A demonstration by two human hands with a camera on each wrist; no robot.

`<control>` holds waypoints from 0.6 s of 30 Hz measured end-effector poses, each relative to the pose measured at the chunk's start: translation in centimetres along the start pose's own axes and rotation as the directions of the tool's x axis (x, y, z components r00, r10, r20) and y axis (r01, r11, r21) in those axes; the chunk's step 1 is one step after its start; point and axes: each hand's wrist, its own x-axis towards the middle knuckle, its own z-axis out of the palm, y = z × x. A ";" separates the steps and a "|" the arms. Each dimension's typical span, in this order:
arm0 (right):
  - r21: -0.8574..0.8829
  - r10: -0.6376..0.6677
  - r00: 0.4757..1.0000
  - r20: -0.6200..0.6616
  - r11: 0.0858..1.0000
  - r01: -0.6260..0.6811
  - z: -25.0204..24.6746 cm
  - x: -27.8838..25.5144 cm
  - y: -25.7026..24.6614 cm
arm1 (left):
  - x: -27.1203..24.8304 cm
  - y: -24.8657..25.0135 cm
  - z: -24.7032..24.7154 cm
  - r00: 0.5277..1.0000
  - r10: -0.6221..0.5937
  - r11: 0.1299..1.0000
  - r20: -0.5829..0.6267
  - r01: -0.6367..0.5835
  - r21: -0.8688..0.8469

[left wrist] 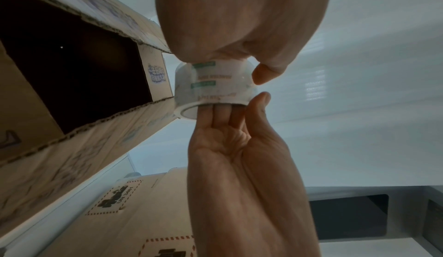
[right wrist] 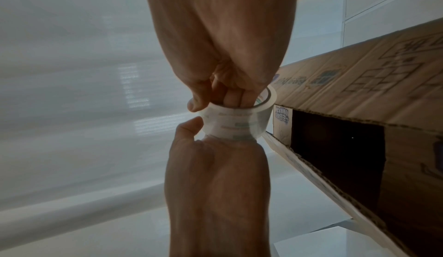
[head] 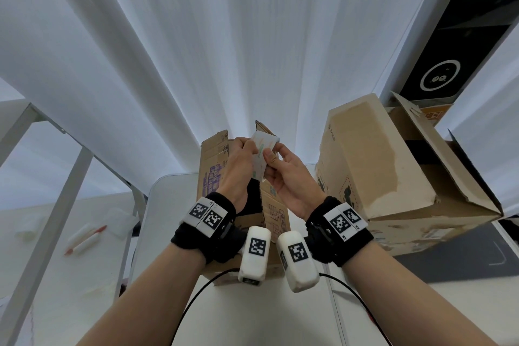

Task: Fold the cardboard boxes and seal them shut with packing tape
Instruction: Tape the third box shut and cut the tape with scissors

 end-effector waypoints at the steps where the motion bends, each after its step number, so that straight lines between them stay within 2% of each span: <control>1: 0.002 -0.003 1.000 0.001 1.000 0.003 0.0 0.0 0.0 | 0.0 -0.1 0.0 1.000 0.001 1.000 -0.002 -0.001 -0.004; 10: 0.025 -0.001 1.000 -0.002 1.000 0.001 0.0 -0.3 -0.3 | -0.4 0.1 0.2 1.000 0.018 0.999 -0.009 -0.018 0.028; 18: -0.015 0.021 1.000 -0.021 1.000 -0.021 -0.1 -0.8 -0.3 | -1.2 0.0 0.2 0.999 -0.002 1.000 0.046 0.003 -0.006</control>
